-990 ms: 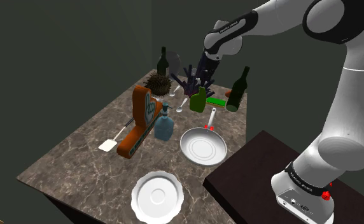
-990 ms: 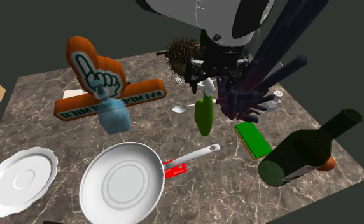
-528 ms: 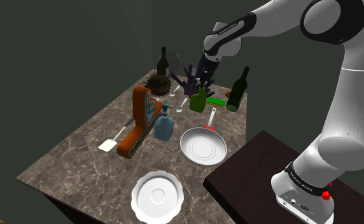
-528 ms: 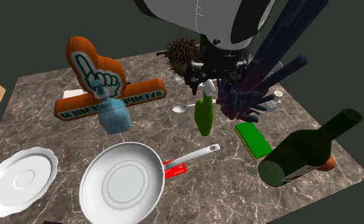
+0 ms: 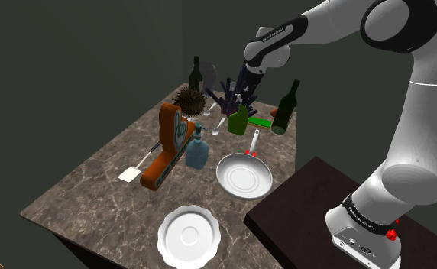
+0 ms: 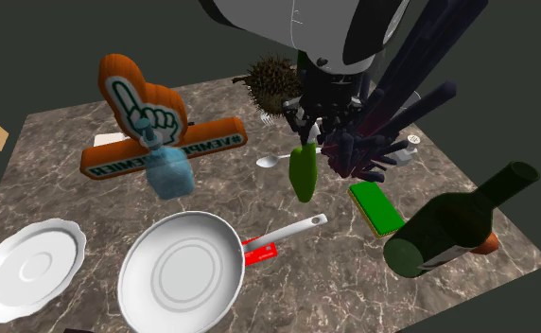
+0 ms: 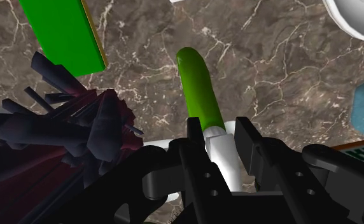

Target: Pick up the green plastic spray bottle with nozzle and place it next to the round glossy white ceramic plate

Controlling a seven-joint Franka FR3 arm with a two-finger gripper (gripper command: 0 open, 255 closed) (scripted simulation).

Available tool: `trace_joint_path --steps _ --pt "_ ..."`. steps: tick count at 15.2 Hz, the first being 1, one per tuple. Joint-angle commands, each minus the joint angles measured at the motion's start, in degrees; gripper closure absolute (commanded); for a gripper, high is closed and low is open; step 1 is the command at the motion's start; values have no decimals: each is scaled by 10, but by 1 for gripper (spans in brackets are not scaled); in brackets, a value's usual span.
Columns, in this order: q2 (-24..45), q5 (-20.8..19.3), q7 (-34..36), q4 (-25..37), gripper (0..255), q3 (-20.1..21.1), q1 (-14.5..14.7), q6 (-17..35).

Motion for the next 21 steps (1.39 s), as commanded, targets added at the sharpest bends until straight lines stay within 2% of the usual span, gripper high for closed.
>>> trace_joint_path --steps 1,3,21 --pt "0 0 0 0 255 0 0 0" --pt "0 0 0 0 255 0 0 0" --pt "-63 -21 21 55 255 -8 4 -117"
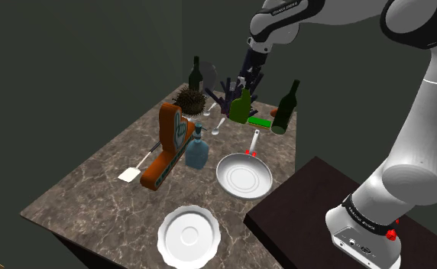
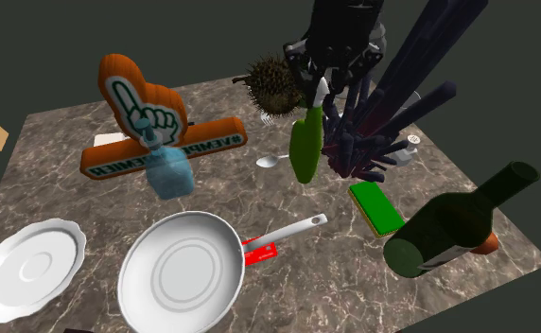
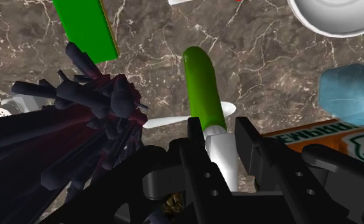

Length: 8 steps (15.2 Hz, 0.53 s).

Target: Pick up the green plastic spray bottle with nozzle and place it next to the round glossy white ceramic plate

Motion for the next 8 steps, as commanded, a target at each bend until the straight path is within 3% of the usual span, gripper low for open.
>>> trace_joint_path --steps 1,8 --pt "-7 -2 2 7 255 -1 0 -14" --pt "-22 -8 8 41 255 -2 0 -63"
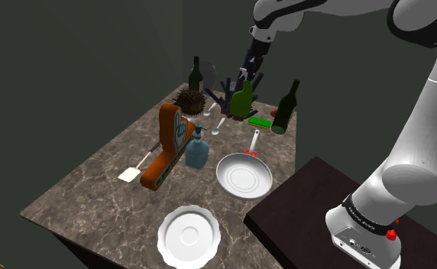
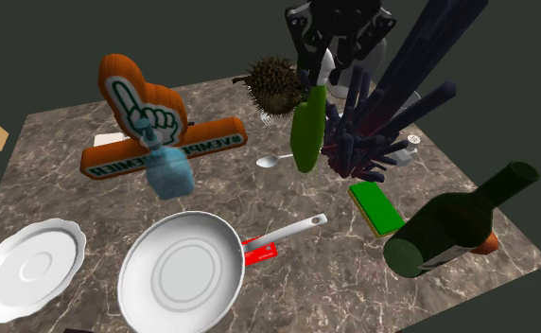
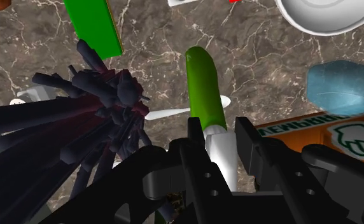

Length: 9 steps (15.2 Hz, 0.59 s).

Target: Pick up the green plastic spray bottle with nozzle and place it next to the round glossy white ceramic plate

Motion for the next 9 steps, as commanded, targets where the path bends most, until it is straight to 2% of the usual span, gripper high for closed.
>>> trace_joint_path --steps 1,9 --pt "-5 -2 1 10 255 -1 0 -15" --pt "-14 -5 8 60 255 -2 -1 -73"
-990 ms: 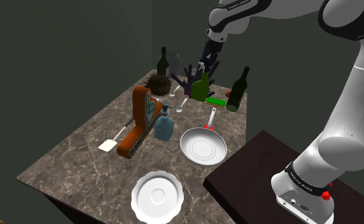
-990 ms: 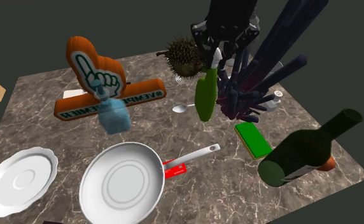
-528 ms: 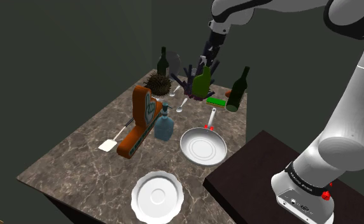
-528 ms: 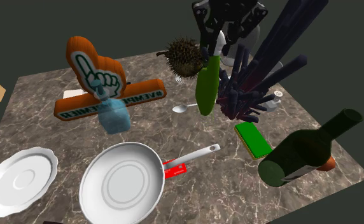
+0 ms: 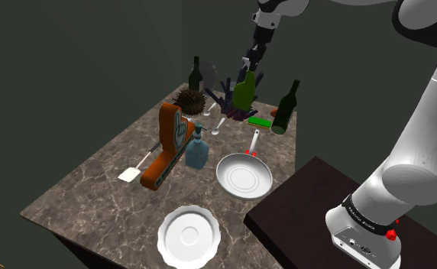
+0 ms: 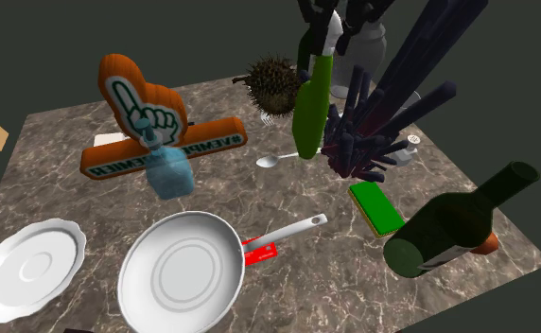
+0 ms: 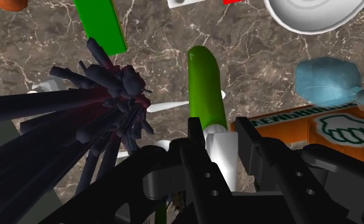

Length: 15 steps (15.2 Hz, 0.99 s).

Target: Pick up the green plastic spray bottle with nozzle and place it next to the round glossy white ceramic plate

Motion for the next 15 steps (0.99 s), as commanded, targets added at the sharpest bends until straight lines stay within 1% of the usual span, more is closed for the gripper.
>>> trace_joint_path --steps 1,15 --pt "-1 -1 2 15 255 0 0 -16" --pt "7 -2 10 133 255 -2 -4 -126"
